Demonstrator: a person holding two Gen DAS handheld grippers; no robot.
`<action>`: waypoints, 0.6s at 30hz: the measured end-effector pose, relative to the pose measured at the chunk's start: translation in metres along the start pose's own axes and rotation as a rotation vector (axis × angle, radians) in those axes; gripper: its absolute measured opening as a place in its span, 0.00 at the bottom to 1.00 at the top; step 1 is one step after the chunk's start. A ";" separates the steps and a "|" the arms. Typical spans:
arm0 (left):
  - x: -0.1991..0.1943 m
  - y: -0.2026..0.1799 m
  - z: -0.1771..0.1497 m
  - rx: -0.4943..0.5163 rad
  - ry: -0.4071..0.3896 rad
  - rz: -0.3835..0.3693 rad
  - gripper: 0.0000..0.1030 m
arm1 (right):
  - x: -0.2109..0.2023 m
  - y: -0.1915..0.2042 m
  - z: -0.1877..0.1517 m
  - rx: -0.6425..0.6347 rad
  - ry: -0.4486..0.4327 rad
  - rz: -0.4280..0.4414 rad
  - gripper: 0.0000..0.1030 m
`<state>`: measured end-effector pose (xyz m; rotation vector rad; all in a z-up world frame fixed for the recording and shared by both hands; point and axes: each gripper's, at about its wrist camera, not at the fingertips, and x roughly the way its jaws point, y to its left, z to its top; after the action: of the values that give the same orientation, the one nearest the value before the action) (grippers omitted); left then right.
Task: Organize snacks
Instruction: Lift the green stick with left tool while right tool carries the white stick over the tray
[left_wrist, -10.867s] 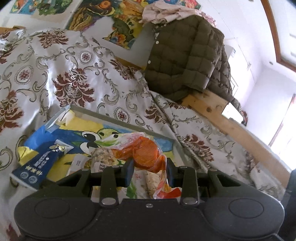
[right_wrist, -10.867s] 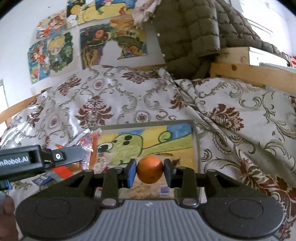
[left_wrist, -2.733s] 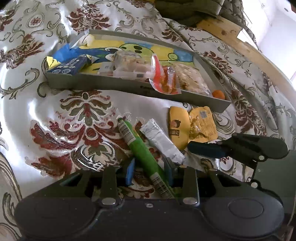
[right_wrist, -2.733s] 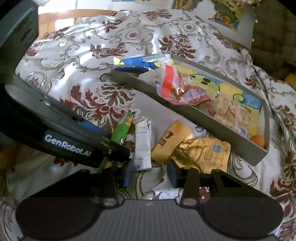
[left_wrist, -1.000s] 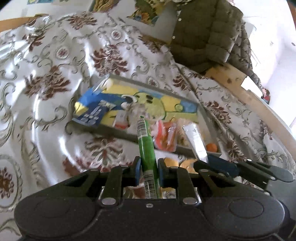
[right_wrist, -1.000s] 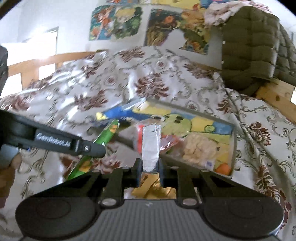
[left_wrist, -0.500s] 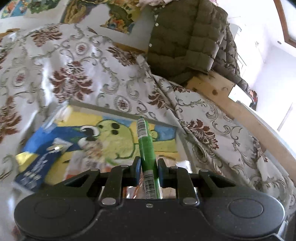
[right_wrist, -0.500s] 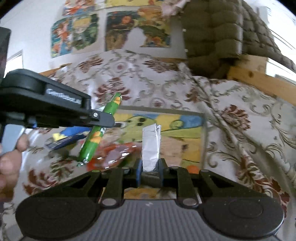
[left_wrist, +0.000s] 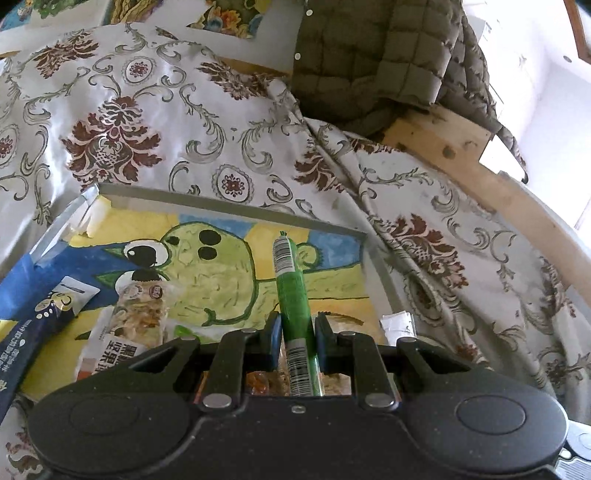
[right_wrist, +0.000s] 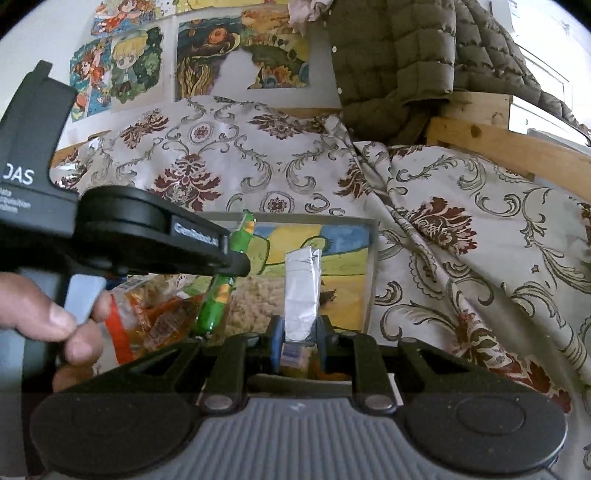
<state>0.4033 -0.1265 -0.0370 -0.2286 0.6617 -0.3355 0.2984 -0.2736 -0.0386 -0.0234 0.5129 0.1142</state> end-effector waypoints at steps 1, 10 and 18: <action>0.001 0.000 -0.001 0.004 0.002 0.003 0.20 | 0.000 0.001 -0.001 -0.003 0.006 0.000 0.21; 0.005 -0.002 -0.006 0.020 0.019 0.018 0.20 | 0.005 0.009 -0.004 -0.035 0.042 0.002 0.21; 0.007 -0.002 -0.009 0.023 0.038 0.033 0.21 | 0.006 0.009 -0.006 -0.031 0.058 0.003 0.22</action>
<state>0.4026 -0.1317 -0.0471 -0.1898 0.6979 -0.3157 0.3002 -0.2647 -0.0467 -0.0558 0.5687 0.1249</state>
